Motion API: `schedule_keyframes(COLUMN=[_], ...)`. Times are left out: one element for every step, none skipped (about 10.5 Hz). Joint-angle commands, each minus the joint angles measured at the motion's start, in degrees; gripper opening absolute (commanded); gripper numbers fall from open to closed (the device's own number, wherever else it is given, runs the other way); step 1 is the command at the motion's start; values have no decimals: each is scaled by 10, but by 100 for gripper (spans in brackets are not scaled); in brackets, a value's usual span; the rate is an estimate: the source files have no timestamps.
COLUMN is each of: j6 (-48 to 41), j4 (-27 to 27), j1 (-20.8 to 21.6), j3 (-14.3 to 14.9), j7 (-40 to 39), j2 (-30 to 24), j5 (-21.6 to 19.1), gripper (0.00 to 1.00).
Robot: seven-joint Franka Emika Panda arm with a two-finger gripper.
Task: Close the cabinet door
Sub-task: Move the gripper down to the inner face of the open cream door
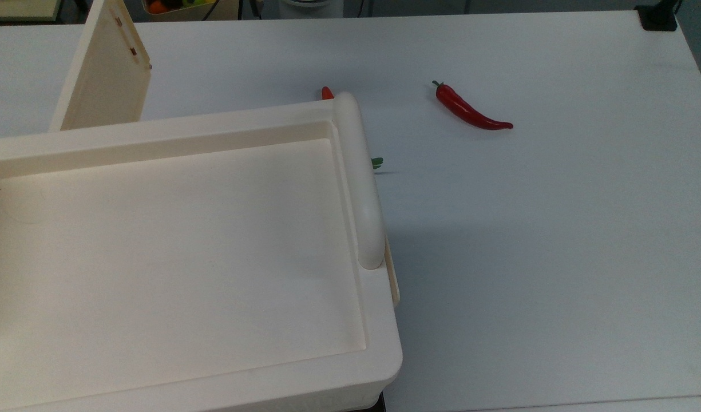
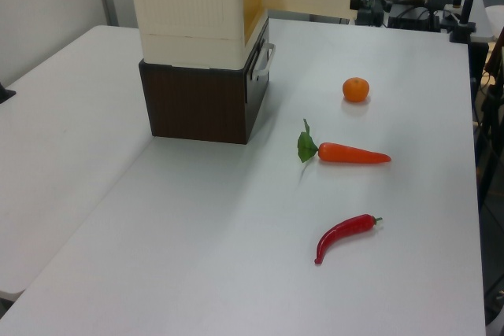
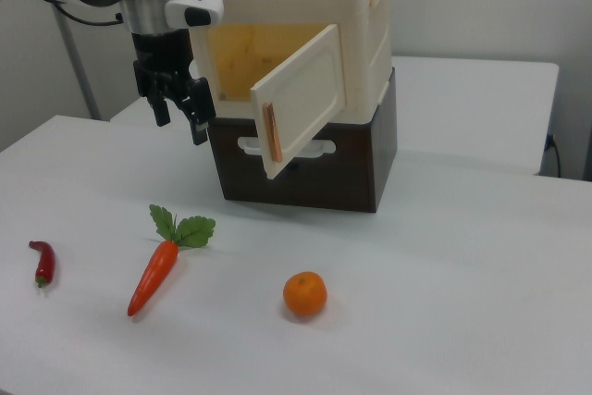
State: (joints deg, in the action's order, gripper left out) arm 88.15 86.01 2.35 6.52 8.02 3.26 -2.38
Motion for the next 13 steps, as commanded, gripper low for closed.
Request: schedule_keyframes(j6=[5, 5, 5, 5, 5, 4, -3, -4, -4, -4, -2, 3, 11], j4=[7, 7, 6, 6, 6, 5, 2, -4, -5, -6, -6, -6, -6], j1=[6, 5, 5, 5, 4, 1, -9, -28, -46, -66, -80, -92, -100], j3=[8, 8, 8, 8, 10, 13, 15, 15, 15, 15, 15, 15, 15], j7=[-8, -8, -8, -9, -19, -63, -123, -199, -288, -378, -450, -510, -560], j2=[-5, -5, -5, -6, -7, -12, -11, -8, -9, -9, -9, -6, -4], j5=[-9, -9, -7, -3, 1, 1, 2, 4, 7, 8, 10, 20, 34], gripper=[82, 56, 33, 16, 6, 3, 1, 1, 0, 0, 0, 0, 0])
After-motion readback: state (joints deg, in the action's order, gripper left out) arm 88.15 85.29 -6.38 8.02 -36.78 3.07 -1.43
